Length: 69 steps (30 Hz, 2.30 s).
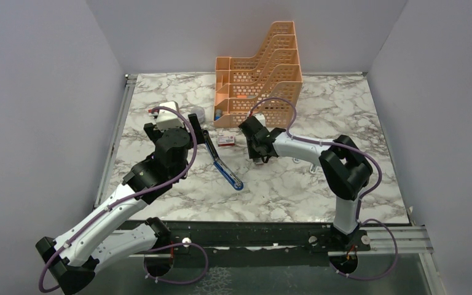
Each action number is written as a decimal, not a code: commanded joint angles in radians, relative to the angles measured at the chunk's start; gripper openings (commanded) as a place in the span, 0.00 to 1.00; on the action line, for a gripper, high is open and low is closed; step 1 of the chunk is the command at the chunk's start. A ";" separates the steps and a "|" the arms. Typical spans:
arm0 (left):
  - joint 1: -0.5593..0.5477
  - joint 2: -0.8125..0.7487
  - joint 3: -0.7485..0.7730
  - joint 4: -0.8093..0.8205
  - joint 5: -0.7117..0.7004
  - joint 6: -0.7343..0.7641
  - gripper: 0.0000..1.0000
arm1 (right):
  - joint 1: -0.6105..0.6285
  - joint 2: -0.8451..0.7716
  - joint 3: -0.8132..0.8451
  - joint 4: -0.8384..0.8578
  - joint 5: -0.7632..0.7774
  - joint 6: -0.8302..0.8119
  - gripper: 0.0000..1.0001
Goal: Load the staples into the stapler
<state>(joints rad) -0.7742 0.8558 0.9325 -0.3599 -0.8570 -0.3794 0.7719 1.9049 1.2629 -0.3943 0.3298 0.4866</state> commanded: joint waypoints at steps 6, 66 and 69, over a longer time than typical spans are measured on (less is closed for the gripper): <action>0.000 0.001 -0.009 0.025 0.002 0.010 0.97 | -0.008 -0.023 0.017 0.047 0.050 0.003 0.36; 0.000 -0.001 -0.017 0.026 -0.010 0.008 0.98 | -0.045 0.065 0.060 0.044 0.061 0.043 0.38; 0.000 0.000 -0.017 0.026 -0.014 0.008 0.98 | -0.045 0.066 0.057 0.059 0.062 0.043 0.36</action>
<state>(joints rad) -0.7742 0.8570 0.9234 -0.3561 -0.8577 -0.3775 0.7311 1.9526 1.3060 -0.3645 0.3874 0.5240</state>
